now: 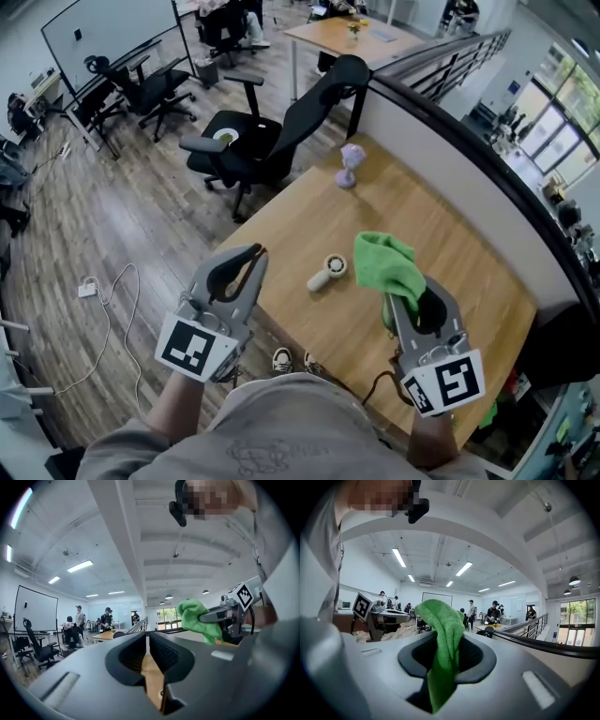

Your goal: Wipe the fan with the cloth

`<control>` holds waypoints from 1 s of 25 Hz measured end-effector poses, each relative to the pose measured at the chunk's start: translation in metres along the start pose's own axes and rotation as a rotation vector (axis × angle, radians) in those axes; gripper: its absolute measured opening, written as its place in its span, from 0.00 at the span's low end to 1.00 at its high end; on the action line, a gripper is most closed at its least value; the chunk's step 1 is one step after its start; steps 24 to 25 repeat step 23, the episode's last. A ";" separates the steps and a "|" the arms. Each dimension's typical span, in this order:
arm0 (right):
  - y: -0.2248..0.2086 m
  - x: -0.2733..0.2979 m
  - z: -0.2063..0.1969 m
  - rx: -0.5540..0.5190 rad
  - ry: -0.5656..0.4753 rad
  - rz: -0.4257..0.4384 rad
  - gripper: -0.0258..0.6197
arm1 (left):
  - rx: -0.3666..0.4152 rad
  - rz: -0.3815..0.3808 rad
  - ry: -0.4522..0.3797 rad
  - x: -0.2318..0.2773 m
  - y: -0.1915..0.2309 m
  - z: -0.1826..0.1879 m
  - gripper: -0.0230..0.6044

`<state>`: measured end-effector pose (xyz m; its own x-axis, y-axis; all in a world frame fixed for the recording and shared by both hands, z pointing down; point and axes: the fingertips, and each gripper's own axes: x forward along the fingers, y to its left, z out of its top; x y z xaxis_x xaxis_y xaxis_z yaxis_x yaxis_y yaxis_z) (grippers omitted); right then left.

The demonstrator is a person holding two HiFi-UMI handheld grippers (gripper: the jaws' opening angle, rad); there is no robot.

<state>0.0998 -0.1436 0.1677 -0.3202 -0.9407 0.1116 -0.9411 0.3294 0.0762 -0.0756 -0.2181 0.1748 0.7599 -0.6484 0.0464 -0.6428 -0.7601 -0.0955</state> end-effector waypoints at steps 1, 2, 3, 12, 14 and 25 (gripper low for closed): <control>0.003 -0.001 -0.004 0.009 0.010 0.010 0.19 | 0.000 0.005 0.003 -0.002 0.000 -0.003 0.07; 0.006 -0.001 -0.008 0.018 0.022 0.023 0.19 | -0.004 0.008 0.015 -0.003 -0.002 -0.008 0.07; 0.010 -0.003 -0.013 0.026 0.036 0.035 0.19 | -0.011 0.007 0.033 -0.004 -0.006 -0.014 0.05; 0.027 0.013 -0.035 -0.010 0.085 0.089 0.19 | -0.038 0.036 0.071 -0.015 -0.011 -0.024 0.04; 0.027 0.015 -0.033 -0.002 0.077 0.101 0.19 | -0.037 0.050 0.080 -0.016 -0.009 -0.024 0.04; 0.024 0.020 -0.037 0.013 0.074 0.125 0.19 | -0.030 0.085 0.106 -0.016 -0.002 -0.027 0.04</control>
